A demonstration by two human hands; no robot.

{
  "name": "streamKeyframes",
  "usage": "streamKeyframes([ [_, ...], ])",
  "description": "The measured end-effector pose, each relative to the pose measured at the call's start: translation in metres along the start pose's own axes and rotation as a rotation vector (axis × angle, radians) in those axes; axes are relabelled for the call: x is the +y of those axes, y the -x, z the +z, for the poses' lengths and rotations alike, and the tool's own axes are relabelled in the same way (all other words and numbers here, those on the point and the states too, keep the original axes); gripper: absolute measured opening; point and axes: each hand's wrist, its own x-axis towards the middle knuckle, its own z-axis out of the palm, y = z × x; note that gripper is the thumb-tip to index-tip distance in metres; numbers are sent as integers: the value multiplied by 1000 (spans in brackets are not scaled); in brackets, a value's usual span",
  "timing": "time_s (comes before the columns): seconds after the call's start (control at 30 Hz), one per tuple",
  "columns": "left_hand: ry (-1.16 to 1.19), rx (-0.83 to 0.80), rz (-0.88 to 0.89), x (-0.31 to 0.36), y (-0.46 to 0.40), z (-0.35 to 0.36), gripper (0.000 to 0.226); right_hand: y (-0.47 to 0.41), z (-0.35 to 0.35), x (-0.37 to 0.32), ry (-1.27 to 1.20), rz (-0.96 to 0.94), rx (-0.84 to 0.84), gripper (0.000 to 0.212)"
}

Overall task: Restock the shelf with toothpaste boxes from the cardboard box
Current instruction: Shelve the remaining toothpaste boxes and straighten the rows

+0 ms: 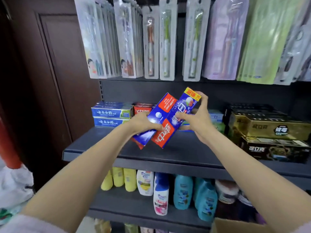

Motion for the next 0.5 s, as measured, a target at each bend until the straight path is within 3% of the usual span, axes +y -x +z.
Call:
streamKeyframes([
  [0.1,-131,-17,31,-5,-23,-18,36,-23,5,5,44,50,64,57],
  [0.2,-423,57,86,-8,-43,-35,46,-49,-6,10,488,61,46,51],
  [0.3,-615,146,76,-13,-66,-42,56,-69,-13,22,789,7,-132,49],
  [0.37,-573,207,62,-16,-75,-41,60,-77,-10,31,869,-50,-176,49],
  [0.5,-451,271,58,-26,-81,-40,65,-90,-2,54,960,-85,-55,45],
])
